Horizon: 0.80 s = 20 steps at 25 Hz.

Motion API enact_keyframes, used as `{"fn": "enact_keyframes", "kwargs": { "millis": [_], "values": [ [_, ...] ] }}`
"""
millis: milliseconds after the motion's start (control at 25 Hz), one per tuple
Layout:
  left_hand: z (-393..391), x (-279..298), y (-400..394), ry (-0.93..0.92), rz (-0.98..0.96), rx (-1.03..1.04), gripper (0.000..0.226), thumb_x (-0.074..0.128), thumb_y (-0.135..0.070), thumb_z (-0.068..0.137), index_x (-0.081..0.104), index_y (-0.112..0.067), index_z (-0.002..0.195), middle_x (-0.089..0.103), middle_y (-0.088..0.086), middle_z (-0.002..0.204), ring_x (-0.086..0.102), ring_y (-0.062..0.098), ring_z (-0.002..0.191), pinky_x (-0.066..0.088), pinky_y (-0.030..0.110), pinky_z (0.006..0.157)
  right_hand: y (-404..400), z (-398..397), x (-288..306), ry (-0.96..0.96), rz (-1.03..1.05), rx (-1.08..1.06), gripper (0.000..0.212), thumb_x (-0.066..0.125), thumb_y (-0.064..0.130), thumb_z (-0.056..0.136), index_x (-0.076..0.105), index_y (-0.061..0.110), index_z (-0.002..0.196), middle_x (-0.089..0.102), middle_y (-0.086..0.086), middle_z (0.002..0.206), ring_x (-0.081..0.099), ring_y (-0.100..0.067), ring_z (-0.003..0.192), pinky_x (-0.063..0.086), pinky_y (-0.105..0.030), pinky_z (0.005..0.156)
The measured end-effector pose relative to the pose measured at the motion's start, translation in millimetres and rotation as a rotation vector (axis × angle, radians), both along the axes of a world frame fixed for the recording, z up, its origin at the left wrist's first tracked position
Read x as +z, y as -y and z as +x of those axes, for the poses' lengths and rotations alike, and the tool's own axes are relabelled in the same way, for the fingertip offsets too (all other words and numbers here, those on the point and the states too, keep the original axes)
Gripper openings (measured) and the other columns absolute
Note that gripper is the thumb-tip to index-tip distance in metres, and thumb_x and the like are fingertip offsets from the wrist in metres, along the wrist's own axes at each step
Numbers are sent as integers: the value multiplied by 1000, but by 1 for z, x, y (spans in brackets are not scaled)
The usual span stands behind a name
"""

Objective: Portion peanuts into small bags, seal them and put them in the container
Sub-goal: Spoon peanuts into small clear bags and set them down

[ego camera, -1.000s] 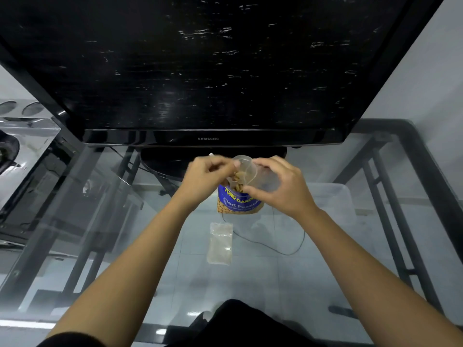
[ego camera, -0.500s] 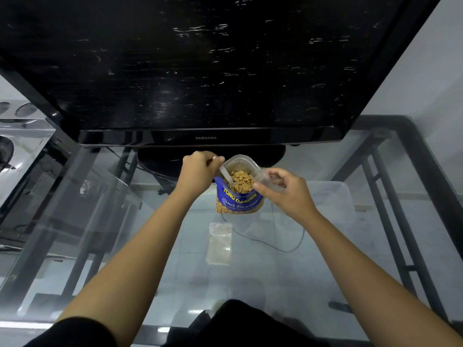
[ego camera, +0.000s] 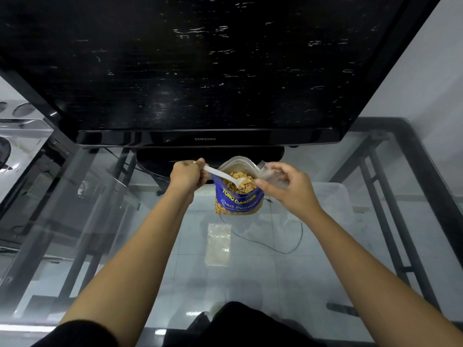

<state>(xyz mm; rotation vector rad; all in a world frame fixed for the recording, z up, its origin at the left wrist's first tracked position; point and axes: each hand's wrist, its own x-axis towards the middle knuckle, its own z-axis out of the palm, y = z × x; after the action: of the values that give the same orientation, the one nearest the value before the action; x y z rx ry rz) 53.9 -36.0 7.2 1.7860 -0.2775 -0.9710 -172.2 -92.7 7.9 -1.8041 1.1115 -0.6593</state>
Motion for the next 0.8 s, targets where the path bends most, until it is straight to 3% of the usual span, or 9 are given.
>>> {"fn": "enact_keyframes", "kwargs": {
  "millis": [120,280,480,600,800],
  "values": [
    [9,2,1,-5,-5,44,21,52,-19,94,63,-5,82,54,4,61,49,11,52,45,21,50,7,1,3,-102,-165,28,52,76,45,69,60,21,111,59,8,101,55,-7,88,43,-9,65],
    [19,14,4,-9,-33,86,22,53,-19,93,62,-9,76,53,3,60,48,10,50,45,19,48,11,10,4,-301,-342,116,53,74,50,69,60,19,109,62,3,101,56,-13,88,44,-24,71],
    [23,48,8,-1,-78,63,19,54,-20,93,64,-4,93,55,1,64,50,8,53,45,14,45,8,27,6,-252,-354,91,51,73,50,69,61,19,108,64,2,101,59,-15,92,51,-32,75],
    [9,69,11,196,-123,-73,20,56,-24,91,69,-9,86,61,1,63,56,8,56,46,15,49,1,36,7,-116,-308,26,49,76,46,68,62,19,106,64,6,97,58,-11,87,50,-23,71],
    [-31,114,-1,865,-313,-510,25,56,-32,91,71,-14,80,67,1,60,64,14,60,52,29,64,-10,48,7,130,-298,-122,47,76,43,68,65,17,105,62,11,95,60,-7,82,53,-24,73]
  ]
}}
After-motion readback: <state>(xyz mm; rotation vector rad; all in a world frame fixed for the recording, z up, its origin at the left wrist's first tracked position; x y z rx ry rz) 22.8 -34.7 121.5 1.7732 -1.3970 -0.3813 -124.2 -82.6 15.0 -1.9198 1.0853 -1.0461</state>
